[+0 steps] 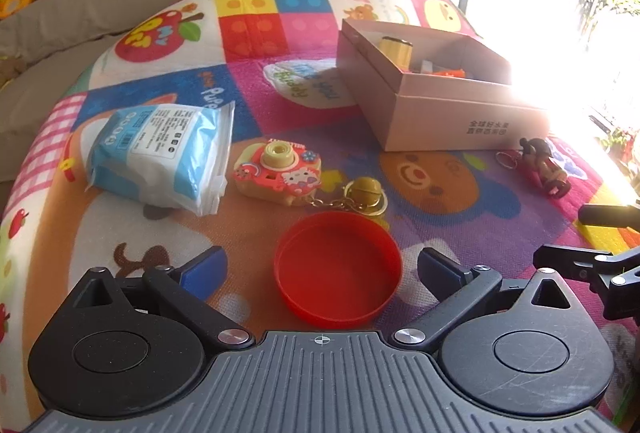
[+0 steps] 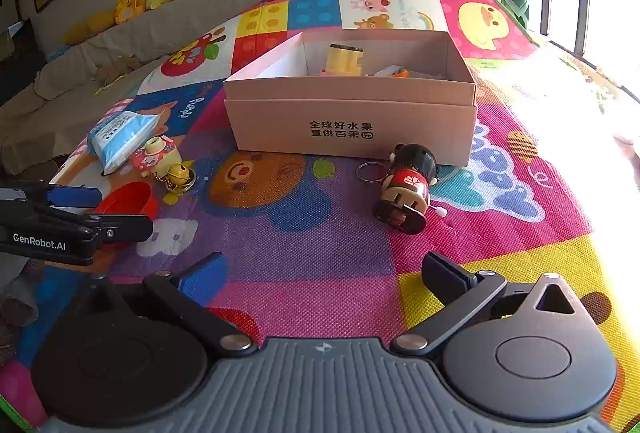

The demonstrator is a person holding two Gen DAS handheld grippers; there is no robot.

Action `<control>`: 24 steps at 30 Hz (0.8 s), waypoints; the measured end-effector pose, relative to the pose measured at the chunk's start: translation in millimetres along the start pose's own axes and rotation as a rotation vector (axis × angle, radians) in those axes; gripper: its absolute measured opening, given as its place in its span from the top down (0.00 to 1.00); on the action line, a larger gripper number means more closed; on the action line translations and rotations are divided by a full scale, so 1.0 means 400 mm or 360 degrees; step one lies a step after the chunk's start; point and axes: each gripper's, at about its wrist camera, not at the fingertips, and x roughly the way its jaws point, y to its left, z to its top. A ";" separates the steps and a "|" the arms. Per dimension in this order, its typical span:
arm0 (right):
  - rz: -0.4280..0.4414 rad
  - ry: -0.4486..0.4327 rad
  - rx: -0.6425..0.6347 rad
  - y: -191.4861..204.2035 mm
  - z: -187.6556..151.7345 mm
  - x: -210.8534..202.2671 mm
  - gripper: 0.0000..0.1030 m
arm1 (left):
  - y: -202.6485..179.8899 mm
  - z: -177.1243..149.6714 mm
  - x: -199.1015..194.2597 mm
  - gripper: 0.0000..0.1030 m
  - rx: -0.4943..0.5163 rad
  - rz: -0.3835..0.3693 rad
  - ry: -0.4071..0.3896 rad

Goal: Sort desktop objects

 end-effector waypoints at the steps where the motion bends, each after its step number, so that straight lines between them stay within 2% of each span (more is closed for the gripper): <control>1: 0.0000 0.0000 0.0000 0.000 0.000 0.000 0.00 | -0.004 0.000 0.003 0.00 0.0014 0.0016 0.0000; 4: -0.0002 0.0003 -0.0005 0.000 0.000 -0.001 0.00 | -0.013 -0.002 0.003 0.00 0.0053 0.0067 -0.0003; 7: 0.0001 0.0001 -0.0043 0.003 0.006 -0.008 0.00 | -0.010 -0.013 -0.010 0.00 0.0087 0.0187 -0.0039; 11: -0.0152 -0.0167 -0.0074 -0.012 0.050 -0.028 0.01 | 0.033 -0.025 -0.026 0.00 -0.0034 0.0227 -0.0037; 13: -0.0185 -0.0156 -0.0033 -0.032 0.081 -0.015 0.18 | 0.053 -0.025 -0.028 0.00 -0.0113 0.0220 -0.0035; 15: -0.0189 -0.0085 0.0039 -0.059 0.108 0.018 0.31 | 0.056 -0.026 -0.031 0.00 -0.0124 0.0209 -0.0046; 18: -0.0194 0.0009 0.0069 -0.075 0.120 0.067 0.40 | 0.047 -0.030 -0.041 0.00 -0.0080 0.0155 -0.0086; 21: -0.0245 0.0031 0.0015 -0.068 0.113 0.092 0.52 | 0.031 -0.032 -0.048 0.00 -0.0026 0.0137 -0.0126; 22: -0.0252 0.0041 0.0000 -0.066 0.115 0.093 0.62 | 0.026 -0.030 -0.048 0.00 -0.0012 0.0139 -0.0129; 24: -0.0223 0.0057 0.0000 -0.065 0.122 0.084 0.68 | 0.014 -0.025 -0.045 0.00 0.0019 0.0143 -0.0138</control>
